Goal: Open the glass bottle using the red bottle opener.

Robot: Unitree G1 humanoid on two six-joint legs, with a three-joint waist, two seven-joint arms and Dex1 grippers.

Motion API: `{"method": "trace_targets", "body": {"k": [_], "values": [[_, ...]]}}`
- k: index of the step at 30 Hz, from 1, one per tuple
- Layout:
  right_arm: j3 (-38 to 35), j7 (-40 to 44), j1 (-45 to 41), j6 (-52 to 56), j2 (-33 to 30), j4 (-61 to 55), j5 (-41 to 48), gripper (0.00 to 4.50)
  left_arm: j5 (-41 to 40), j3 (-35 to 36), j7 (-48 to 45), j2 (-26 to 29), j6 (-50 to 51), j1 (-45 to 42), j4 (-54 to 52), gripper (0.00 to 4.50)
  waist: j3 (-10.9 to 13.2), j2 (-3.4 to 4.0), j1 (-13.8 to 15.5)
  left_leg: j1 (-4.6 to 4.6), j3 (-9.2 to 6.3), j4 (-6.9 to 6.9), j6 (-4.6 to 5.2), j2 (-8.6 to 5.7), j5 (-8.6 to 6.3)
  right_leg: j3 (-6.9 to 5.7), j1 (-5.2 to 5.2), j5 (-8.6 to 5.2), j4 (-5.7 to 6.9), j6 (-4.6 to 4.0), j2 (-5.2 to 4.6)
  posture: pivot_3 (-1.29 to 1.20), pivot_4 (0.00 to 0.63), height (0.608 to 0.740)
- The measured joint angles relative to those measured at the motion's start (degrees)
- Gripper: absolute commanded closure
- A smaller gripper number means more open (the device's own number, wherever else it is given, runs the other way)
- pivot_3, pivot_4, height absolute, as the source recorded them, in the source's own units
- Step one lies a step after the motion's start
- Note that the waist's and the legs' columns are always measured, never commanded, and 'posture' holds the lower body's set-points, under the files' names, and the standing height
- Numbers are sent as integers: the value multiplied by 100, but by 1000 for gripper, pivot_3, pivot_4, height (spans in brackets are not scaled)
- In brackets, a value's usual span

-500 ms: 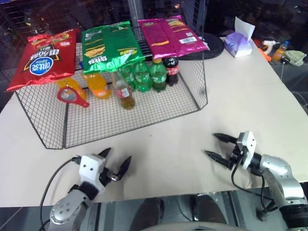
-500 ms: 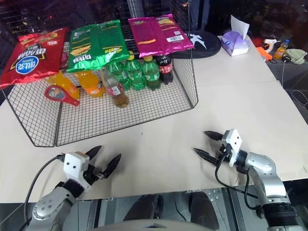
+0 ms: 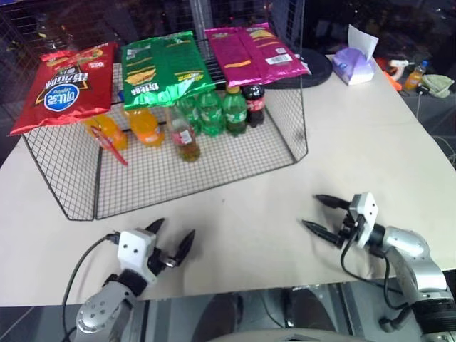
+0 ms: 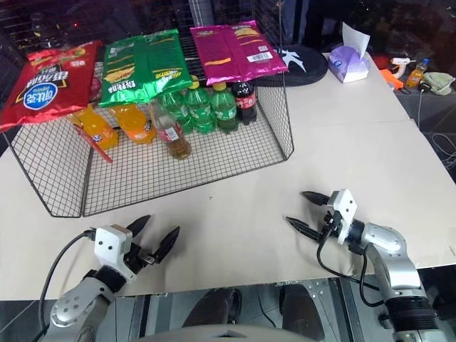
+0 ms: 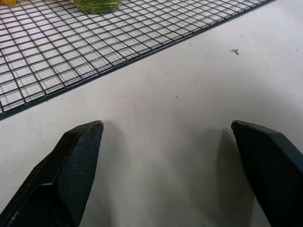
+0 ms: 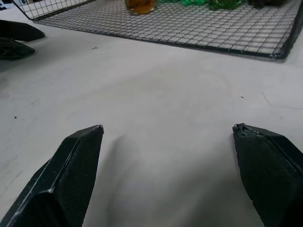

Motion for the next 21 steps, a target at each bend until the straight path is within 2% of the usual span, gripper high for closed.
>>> {"method": "trace_targets", "body": {"k": [11,14,21], "values": [[22,-43,-41,-31,219,4,-5,98,-35,101,114,-3,53,-351,107,0,-1,-2,-2,0,1,19,0,-2,0,1,-3,0,24,0,1,0,150,740],[20,-34,-43,99,343,-294,250,98,-34,301,316,-9,52,-573,108,0,-1,-2,-2,-2,1,32,0,-2,0,2,-6,0,39,0,1,0,150,740],[299,-26,-371,903,451,-1639,1027,98,26,885,1200,-6,119,-1762,101,0,-1,-9,-2,-4,-4,83,-1,-5,0,0,-5,1,79,2,4,0,150,740]]}}
